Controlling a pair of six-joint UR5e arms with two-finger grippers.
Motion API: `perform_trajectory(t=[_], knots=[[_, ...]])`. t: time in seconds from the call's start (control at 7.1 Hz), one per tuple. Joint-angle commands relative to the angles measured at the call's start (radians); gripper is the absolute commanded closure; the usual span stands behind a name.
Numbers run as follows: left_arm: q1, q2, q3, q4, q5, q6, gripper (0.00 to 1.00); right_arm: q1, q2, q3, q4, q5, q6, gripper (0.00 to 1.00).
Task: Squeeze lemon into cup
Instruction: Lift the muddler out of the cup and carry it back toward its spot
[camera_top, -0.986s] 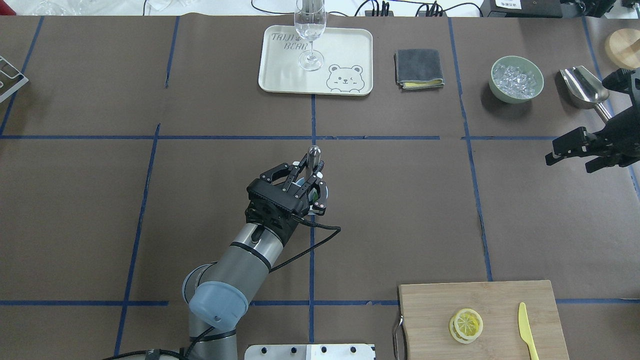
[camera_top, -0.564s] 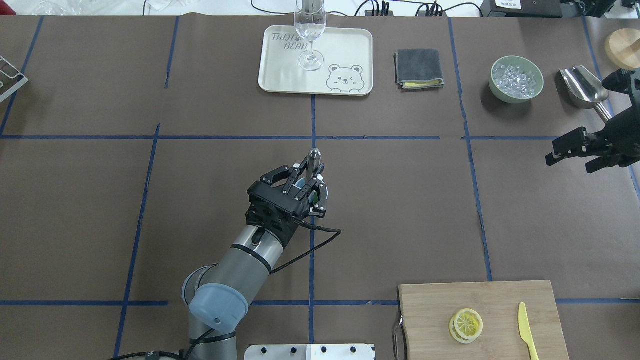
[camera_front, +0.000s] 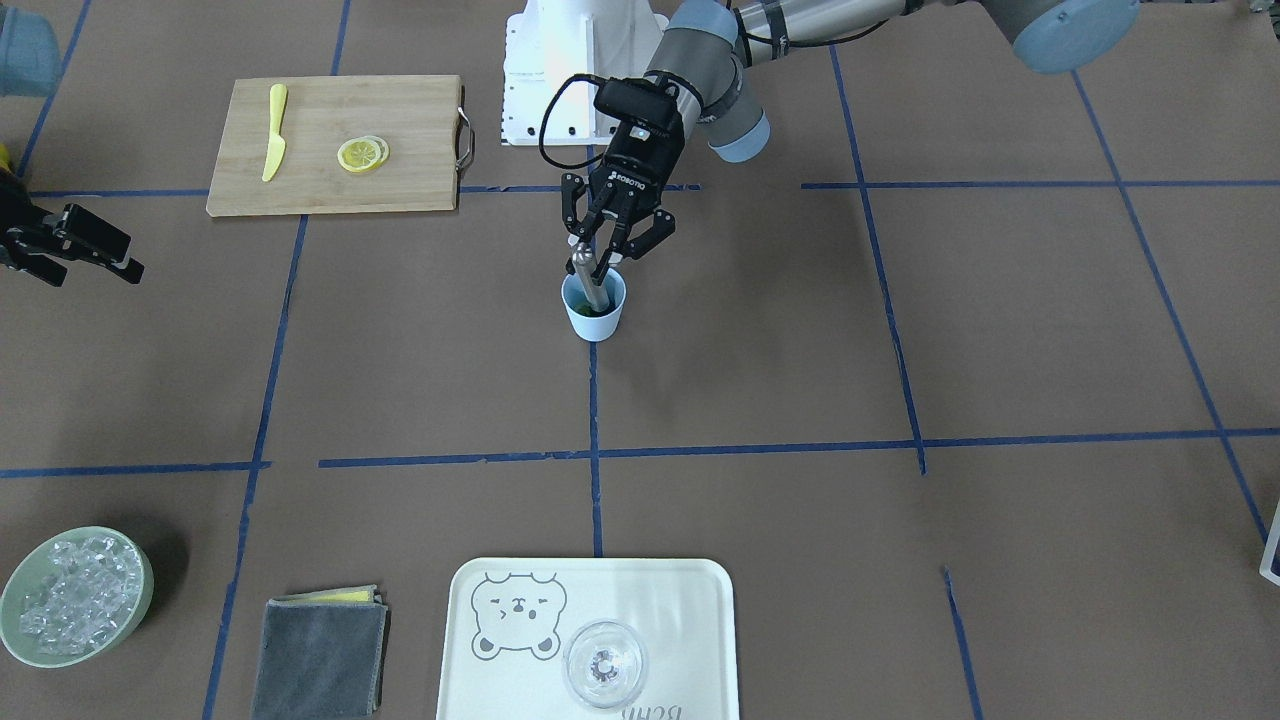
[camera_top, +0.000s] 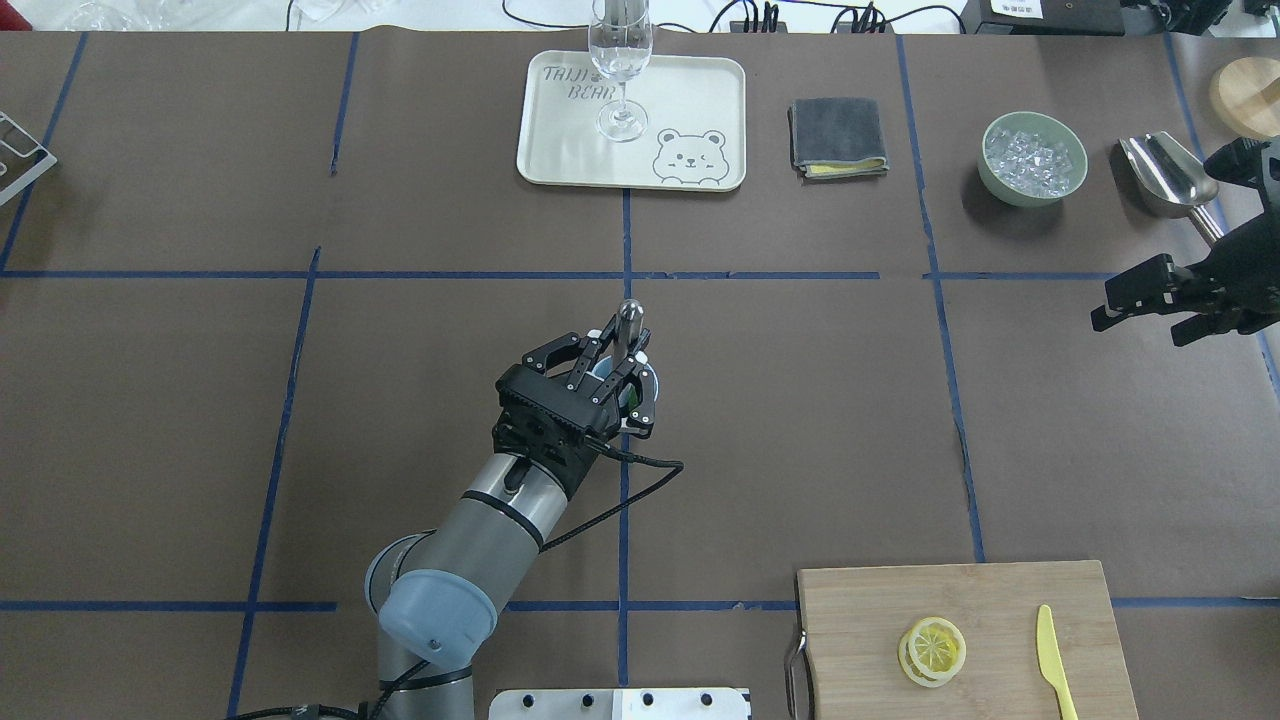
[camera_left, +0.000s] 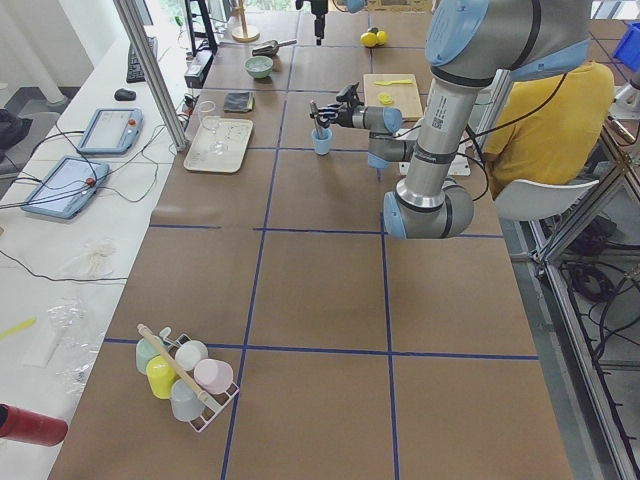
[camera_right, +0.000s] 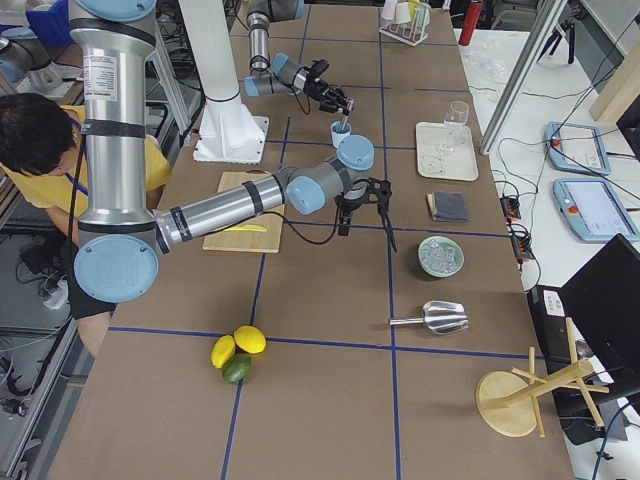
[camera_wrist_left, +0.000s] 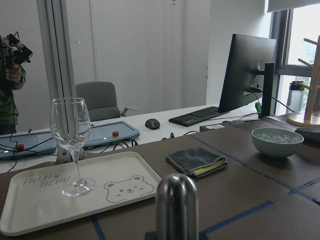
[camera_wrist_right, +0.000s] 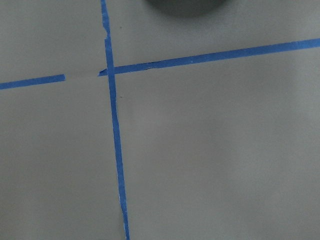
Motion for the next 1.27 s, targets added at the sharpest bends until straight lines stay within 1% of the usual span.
perform_trajectory(t=[0.0,0.14,0.28,0.42,0.56,0.85,0.99,1.13], knots=[[-0.001,0.008,-0.087,-0.001,-0.01,0.065,1.0,0.0,-0.001,0.0,0.0,0.002,0.003,0.0],[-0.001,0.01,-0.161,0.001,-0.018,0.113,1.0,0.001,0.001,0.001,0.0,0.002,0.003,0.0],[-0.007,0.008,-0.251,0.016,-0.088,0.166,1.0,0.001,-0.001,0.003,0.0,0.002,0.003,0.0],[-0.029,0.012,-0.334,0.018,-0.107,0.169,1.0,0.001,0.001,0.001,0.0,0.0,0.003,0.0],[-0.065,0.025,-0.353,0.027,-0.106,0.167,1.0,0.001,0.002,0.001,0.0,-0.001,0.001,0.0],[-0.115,0.146,-0.361,0.054,-0.102,0.159,1.0,0.001,0.008,0.0,0.0,-0.007,-0.002,0.0],[-0.171,0.21,-0.361,0.115,-0.11,0.161,1.0,0.004,0.013,0.001,0.002,-0.009,0.003,0.0],[-0.199,0.278,-0.361,0.155,-0.125,0.162,1.0,0.01,0.013,0.006,0.003,-0.011,0.007,0.0]])
